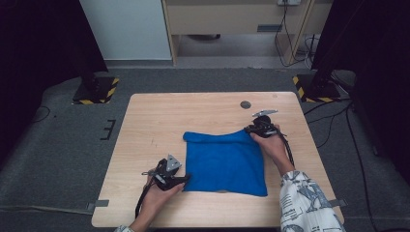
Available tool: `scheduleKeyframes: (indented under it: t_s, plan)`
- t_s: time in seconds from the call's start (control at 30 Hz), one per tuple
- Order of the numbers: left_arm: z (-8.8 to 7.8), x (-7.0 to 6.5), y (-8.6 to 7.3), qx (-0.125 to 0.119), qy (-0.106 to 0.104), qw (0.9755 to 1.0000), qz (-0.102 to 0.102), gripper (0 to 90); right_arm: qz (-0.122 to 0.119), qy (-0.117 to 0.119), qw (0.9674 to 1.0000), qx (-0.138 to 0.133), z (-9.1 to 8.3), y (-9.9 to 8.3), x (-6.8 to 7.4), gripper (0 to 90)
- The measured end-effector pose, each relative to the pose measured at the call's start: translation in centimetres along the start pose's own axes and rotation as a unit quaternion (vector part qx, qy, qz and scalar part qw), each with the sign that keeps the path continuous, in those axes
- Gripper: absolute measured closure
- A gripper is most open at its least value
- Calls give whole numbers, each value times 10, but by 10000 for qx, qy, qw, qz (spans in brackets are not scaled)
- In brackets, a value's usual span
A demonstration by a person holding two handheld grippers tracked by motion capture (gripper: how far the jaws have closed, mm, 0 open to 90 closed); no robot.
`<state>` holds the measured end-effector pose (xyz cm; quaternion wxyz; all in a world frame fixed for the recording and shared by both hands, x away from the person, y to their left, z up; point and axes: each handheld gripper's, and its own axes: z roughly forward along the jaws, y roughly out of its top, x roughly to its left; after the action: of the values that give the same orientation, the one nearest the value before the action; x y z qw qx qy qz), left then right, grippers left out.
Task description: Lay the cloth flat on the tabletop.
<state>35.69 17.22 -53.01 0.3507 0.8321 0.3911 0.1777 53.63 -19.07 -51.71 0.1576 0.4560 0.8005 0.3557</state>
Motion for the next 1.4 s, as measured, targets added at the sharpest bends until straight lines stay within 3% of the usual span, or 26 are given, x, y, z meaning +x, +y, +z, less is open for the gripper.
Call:
scheduleKeyframes:
  t_s: [0.07,0.1,0.5,0.8,0.9,0.97,1.1,1.2,1.4]
  plan:
    - [0,0,-1,-24,-15,10000,-26,375,-61,-19,10000,39,1,0,0,885]
    - [0,0,-1,-27,-14,10000,-29,375,-3,-9,10000,52,0,-1,-2,893]
    - [-3,-2,-5,-57,69,9999,-49,382,328,-232,9992,2,1,-5,-33,888]
    - [-8,-3,-8,-4,104,9999,-47,389,360,-288,9989,9,1,-8,-33,854]
    - [-9,-2,-8,-17,127,9999,-15,372,395,-345,9986,-17,-2,-9,-35,732]
    - [-9,1,-8,-51,117,9999,-62,309,473,-406,9980,-80,-6,-8,-35,648]
    - [-15,11,-7,-295,144,9990,-287,226,512,-417,9977,-174,-15,-6,-33,480]
    - [-20,19,-8,-420,140,9980,-458,172,489,-429,9977,-191,-21,-3,-30,404]
    - [-25,34,-10,-484,136,9961,-723,127,360,-217,9989,-211,-26,2,-15,290]
